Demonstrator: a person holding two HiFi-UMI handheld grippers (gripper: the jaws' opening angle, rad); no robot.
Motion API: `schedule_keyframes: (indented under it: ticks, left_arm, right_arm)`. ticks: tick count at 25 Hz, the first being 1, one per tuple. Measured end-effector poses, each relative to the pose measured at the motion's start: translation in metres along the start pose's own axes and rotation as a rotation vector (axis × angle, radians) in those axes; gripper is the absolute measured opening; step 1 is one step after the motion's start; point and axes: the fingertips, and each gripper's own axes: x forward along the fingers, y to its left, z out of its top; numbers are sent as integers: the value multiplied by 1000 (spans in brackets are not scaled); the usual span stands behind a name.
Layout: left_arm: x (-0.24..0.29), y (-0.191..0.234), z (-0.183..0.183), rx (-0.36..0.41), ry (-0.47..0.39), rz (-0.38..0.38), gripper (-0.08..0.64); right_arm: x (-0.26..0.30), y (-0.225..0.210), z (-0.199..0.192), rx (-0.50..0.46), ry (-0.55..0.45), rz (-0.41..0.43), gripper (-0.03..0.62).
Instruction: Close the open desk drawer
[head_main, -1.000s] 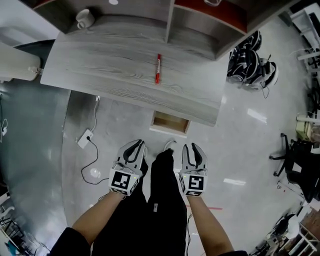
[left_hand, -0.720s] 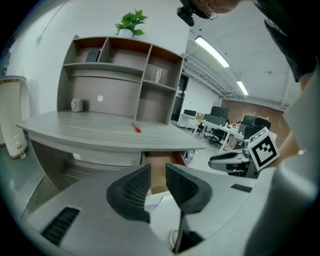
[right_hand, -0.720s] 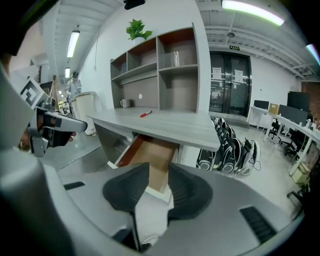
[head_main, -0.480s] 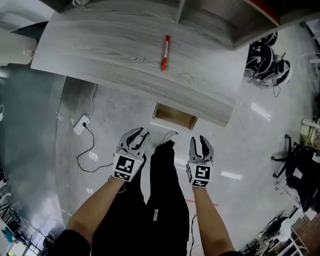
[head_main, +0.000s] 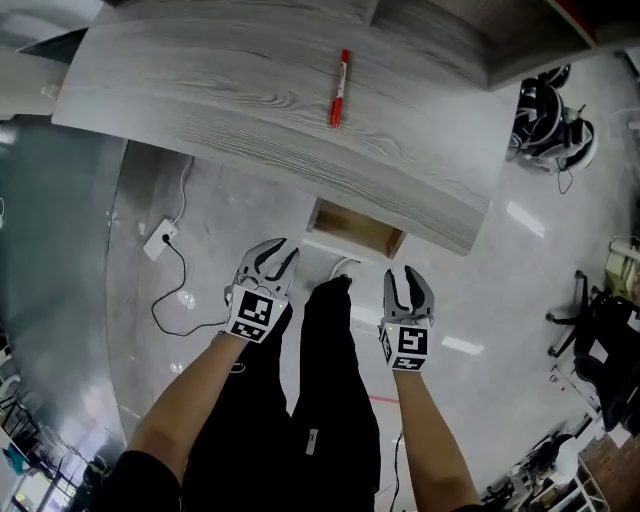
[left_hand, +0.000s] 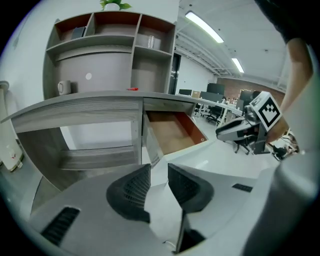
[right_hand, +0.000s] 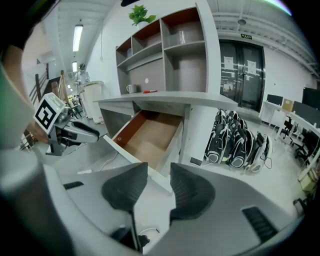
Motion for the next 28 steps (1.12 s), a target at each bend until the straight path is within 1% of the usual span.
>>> schedule_keyframes:
  ticks: [3, 6, 11, 14, 18, 19, 22, 23, 25, 28]
  left_arm:
    - [10, 1, -12, 30, 28, -22, 115]
    - [12, 8, -19, 18, 60, -10, 115]
    - [22, -1, -27, 18, 79, -23, 115]
    - [27, -1, -20, 18, 69, -19, 115]
    - [35, -2, -17, 21, 71, -13, 115]
    - [37, -1, -17, 27, 75, -11, 115]
    - [42, 2, -16, 45, 79, -7, 115]
    - [43, 1, -17, 48, 81, -9, 115]
    - [44, 1, -18, 45, 83, -14, 115]
    - [46, 3, -15, 21, 80, -9, 115]
  right_arm:
    - [4, 2, -4, -17, -15, 13, 141]
    - [8, 8, -5, -25, -43, 28, 141]
    - [3, 7, -7, 23, -68, 48, 141]
    - [5, 14, -11, 42, -54, 67, 141]
    - [16, 22, -24, -1, -5, 98, 152]
    - [20, 20, -24, 4, 1, 92, 153]
    - [31, 11, -23, 80, 7, 81, 161]
    - [33, 11, -24, 90, 10, 83, 163]
    - [36, 13, -29, 77, 25, 88, 163]
    - [41, 17, -32, 65, 37, 95, 163]
